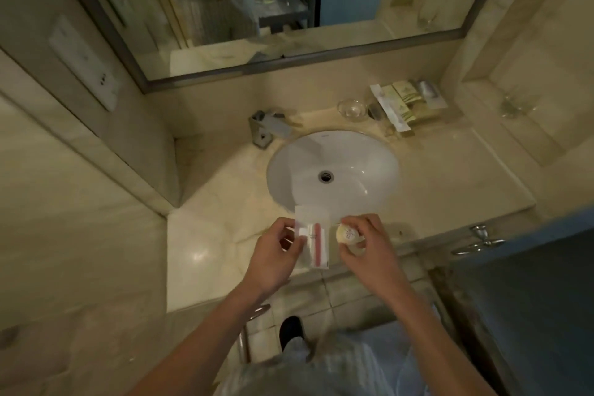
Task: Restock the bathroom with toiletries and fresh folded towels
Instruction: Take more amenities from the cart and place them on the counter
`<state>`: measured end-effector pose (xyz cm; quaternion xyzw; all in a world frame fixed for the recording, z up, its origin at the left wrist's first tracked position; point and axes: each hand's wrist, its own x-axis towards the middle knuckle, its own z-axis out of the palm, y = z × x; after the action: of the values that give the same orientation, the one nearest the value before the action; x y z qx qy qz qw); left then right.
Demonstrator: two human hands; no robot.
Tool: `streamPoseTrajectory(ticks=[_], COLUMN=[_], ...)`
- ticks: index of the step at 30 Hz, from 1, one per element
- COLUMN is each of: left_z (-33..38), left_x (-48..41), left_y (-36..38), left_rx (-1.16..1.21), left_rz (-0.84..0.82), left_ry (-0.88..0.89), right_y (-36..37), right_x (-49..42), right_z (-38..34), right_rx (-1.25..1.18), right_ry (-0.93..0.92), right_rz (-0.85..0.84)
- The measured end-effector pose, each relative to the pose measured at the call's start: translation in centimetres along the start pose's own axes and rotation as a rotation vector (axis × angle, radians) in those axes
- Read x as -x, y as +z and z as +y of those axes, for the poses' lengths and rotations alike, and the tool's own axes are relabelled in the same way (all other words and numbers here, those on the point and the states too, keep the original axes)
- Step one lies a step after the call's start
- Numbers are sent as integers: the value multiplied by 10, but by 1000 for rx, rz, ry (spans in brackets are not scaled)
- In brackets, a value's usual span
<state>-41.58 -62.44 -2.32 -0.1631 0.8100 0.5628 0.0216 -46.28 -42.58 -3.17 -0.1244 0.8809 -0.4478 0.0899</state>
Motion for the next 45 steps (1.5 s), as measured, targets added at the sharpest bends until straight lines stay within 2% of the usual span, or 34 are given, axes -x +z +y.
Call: streamPoseTrajectory(ticks=[11,23,35,45], left_z=[0,22,58,50], left_x=[-41,-130,-267,-358], left_y=[-10,3,73,112], left_rx=[82,79,102,107], left_rz=[37,33,164,245], left_ry=[-7,-39,-165,-289], right_y=[-6,-48,-91,-83], right_x=[-53,-153,-324,-441], right_z=[-16,-4,64,118], right_rx=[62,148,195,174], right_ry=[-13,-33,-59,16], right_rz=[-41,14,-135,-258])
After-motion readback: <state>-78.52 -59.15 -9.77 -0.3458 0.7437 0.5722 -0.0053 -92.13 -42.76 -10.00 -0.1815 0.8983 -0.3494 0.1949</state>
